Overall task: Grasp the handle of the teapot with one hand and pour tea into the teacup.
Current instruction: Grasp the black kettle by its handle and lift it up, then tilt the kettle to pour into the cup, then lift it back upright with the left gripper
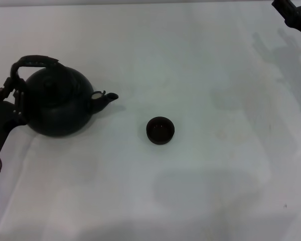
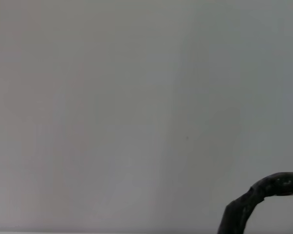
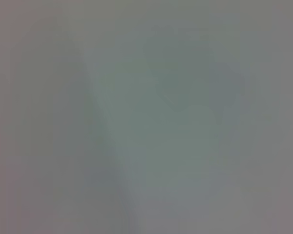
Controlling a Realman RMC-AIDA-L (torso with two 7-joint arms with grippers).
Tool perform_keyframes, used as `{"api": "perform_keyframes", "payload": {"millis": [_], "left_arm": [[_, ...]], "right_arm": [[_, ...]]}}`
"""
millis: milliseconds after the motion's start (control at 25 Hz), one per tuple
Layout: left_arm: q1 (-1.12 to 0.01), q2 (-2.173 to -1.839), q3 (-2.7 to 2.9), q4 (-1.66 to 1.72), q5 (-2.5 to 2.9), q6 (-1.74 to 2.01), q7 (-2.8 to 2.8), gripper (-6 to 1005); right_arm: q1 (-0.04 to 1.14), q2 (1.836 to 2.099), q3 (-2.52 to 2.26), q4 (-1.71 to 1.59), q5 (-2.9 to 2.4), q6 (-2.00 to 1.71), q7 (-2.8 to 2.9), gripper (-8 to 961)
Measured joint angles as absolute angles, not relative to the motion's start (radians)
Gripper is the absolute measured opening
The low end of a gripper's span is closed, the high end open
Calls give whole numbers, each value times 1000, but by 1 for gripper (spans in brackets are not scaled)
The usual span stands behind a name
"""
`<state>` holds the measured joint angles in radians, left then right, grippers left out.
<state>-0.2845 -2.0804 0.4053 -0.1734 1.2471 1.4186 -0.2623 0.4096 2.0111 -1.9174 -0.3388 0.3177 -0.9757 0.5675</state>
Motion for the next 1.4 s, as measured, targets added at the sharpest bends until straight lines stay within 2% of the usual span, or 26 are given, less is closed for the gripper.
{"api": "perform_keyframes", "payload": {"millis": [240, 880, 1400], "left_arm": [[-285, -2079, 404, -173, 1244, 1418, -262, 143], [-306, -2077, 411, -98, 1262, 1541, -268, 119], [-434, -2075, 413, -6, 1386, 1498, -259, 118]], "right_arm": [[410, 2011, -1917, -334, 318, -977, 567, 858], [408, 2010, -1917, -327, 319, -980, 568, 858], [406, 2010, -1922, -325, 313, -979, 567, 858]]}}
